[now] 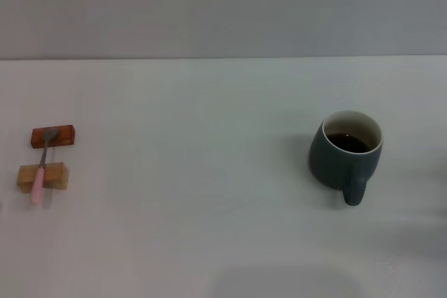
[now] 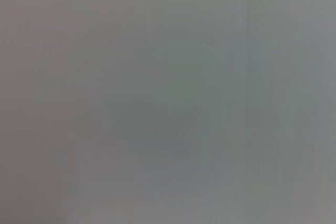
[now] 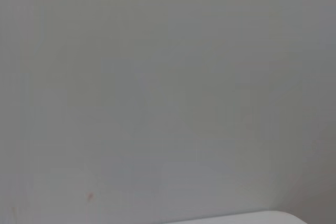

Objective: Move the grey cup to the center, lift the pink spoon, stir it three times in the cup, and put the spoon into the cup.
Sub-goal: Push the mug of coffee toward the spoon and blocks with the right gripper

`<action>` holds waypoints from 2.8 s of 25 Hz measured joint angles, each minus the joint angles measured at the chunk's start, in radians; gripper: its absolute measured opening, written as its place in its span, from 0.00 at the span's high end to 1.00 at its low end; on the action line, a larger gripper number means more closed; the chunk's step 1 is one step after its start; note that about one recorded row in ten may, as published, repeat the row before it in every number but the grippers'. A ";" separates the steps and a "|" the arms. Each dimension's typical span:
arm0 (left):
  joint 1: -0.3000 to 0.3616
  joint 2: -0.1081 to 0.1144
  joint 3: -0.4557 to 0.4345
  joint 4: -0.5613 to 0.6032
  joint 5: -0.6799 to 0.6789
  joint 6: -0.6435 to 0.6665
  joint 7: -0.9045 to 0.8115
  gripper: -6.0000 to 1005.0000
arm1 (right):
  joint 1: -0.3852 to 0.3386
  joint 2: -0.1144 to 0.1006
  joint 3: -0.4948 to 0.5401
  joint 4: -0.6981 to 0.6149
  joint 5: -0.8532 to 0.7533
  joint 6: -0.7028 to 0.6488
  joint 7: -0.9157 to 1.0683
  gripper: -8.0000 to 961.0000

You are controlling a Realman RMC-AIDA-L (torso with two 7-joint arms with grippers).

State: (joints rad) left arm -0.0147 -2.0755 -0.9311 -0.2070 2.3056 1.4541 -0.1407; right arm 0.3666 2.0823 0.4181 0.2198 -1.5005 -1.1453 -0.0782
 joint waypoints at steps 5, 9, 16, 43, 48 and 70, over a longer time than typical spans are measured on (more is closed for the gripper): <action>-0.003 -0.001 0.000 -0.001 0.000 0.001 0.000 0.15 | 0.038 0.000 -0.009 0.000 -0.006 0.044 0.001 0.99; -0.004 -0.001 0.000 -0.010 0.000 0.002 0.000 0.15 | 0.064 0.002 -0.034 0.004 -0.012 0.081 0.001 0.99; -0.005 0.000 0.000 -0.013 0.000 0.011 0.000 0.15 | 0.079 0.005 -0.111 0.046 -0.012 0.091 0.006 0.99; 0.002 0.002 0.000 -0.015 -0.005 0.014 0.000 0.15 | 0.104 0.007 -0.194 0.142 -0.114 0.122 0.008 0.99; 0.003 0.002 0.000 -0.015 -0.005 0.014 0.001 0.15 | 0.120 0.007 -0.194 0.172 -0.166 0.159 0.008 0.99; 0.004 0.002 0.000 -0.009 -0.005 0.014 0.001 0.16 | 0.134 0.008 -0.154 0.216 -0.280 0.210 0.008 0.99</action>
State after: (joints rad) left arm -0.0110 -2.0739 -0.9311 -0.2163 2.3009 1.4680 -0.1395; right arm 0.5010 2.0902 0.2636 0.4360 -1.7808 -0.9353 -0.0702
